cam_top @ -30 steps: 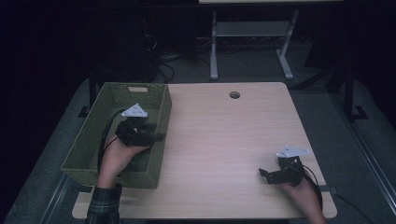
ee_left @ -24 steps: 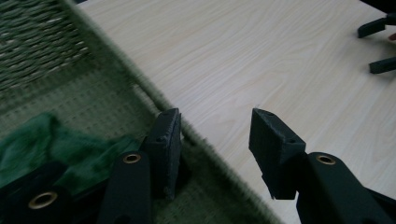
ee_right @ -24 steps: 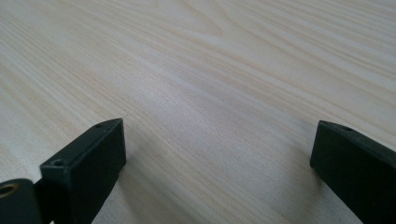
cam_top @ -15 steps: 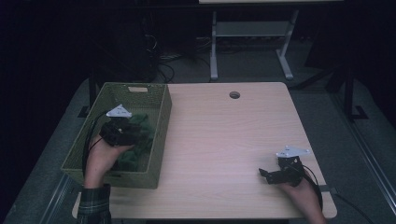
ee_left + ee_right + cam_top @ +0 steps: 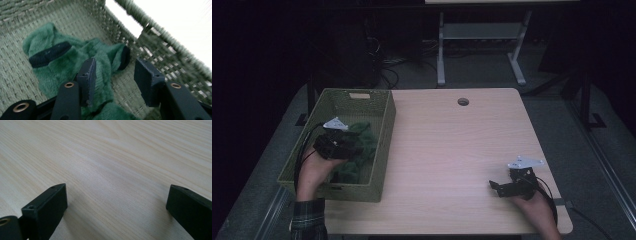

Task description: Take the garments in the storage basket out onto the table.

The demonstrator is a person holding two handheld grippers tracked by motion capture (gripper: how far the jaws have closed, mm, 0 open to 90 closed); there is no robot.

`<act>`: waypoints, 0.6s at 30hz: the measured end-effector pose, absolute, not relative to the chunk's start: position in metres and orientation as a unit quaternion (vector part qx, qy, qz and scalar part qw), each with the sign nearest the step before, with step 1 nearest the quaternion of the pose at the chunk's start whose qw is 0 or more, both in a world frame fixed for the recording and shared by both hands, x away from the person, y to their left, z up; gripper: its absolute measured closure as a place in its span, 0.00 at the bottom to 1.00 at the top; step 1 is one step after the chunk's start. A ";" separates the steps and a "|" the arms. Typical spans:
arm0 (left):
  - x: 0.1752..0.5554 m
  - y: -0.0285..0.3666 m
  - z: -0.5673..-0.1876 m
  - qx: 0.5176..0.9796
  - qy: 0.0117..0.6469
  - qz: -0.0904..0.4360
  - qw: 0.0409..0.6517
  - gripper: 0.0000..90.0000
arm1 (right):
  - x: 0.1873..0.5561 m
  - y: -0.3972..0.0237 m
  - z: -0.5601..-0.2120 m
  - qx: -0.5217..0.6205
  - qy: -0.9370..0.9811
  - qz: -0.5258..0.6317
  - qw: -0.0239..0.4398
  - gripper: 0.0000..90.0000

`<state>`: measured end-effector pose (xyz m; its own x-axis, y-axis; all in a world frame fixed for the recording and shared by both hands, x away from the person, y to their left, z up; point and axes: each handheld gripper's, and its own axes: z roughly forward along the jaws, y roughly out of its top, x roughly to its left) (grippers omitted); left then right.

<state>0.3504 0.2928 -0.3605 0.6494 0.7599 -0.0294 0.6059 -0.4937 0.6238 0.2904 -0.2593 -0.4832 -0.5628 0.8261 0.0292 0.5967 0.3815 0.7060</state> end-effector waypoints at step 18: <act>0.362 0.300 -0.390 0.870 0.399 0.125 0.262 0.55 | 0.290 -0.259 -0.483 0.437 0.814 0.344 0.167 0.03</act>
